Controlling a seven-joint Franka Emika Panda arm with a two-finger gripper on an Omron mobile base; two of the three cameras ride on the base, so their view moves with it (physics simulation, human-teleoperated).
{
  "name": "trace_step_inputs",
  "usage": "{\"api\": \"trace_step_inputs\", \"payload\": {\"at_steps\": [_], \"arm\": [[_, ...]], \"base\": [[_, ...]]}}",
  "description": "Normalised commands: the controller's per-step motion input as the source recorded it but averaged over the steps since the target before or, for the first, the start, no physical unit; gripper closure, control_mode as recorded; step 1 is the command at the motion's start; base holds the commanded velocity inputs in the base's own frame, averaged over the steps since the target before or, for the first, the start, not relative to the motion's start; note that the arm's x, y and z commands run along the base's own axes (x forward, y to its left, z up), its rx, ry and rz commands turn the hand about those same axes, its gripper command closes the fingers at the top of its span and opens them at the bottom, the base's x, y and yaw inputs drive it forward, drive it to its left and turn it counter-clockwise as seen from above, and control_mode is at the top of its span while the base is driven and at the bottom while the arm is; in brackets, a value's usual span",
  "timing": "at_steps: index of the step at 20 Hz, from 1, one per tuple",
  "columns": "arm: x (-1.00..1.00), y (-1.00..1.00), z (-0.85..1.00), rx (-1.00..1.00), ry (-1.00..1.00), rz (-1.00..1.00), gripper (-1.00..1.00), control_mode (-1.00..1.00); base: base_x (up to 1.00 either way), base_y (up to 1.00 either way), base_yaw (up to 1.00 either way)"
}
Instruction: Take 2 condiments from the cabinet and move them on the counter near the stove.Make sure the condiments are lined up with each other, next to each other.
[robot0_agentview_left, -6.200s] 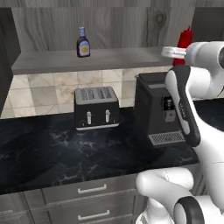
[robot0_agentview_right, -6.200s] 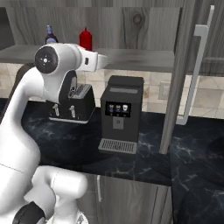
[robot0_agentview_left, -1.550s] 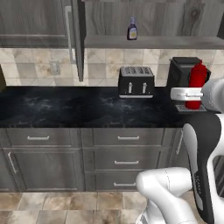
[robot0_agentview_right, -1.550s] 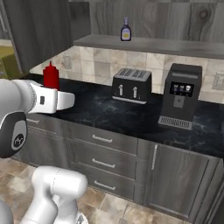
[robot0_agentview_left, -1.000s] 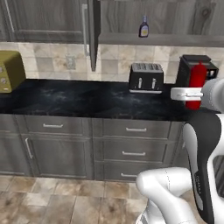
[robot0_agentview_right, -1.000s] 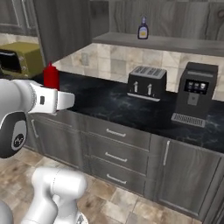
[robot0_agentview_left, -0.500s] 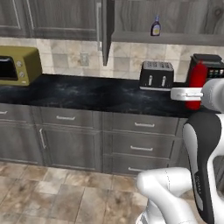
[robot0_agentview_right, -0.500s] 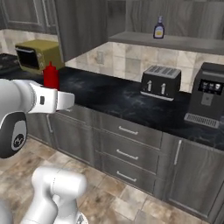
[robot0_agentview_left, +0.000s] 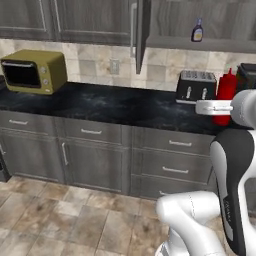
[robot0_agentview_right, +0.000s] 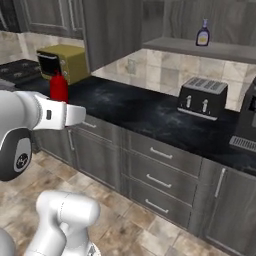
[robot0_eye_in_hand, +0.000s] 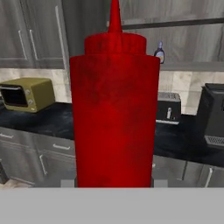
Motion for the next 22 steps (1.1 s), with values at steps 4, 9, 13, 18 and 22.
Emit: {"api": "trace_step_inputs", "payload": {"at_steps": [4,9,13,18,22], "arm": [[0.0,0.0,0.0,0.0,0.0,0.0,1.0,1.0],[0.0,0.0,0.0,0.0,0.0,0.0,1.0,1.0],[0.0,0.0,0.0,0.0,0.0,0.0,1.0,1.0],[0.0,0.0,0.0,0.0,0.0,0.0,1.0,1.0],[0.0,0.0,0.0,0.0,0.0,0.0,1.0,1.0]], "base": [[0.02,0.49,0.18],[0.12,0.7,0.07],[0.37,0.7,0.02],[0.51,0.74,0.01],[0.61,0.54,0.0]]}}
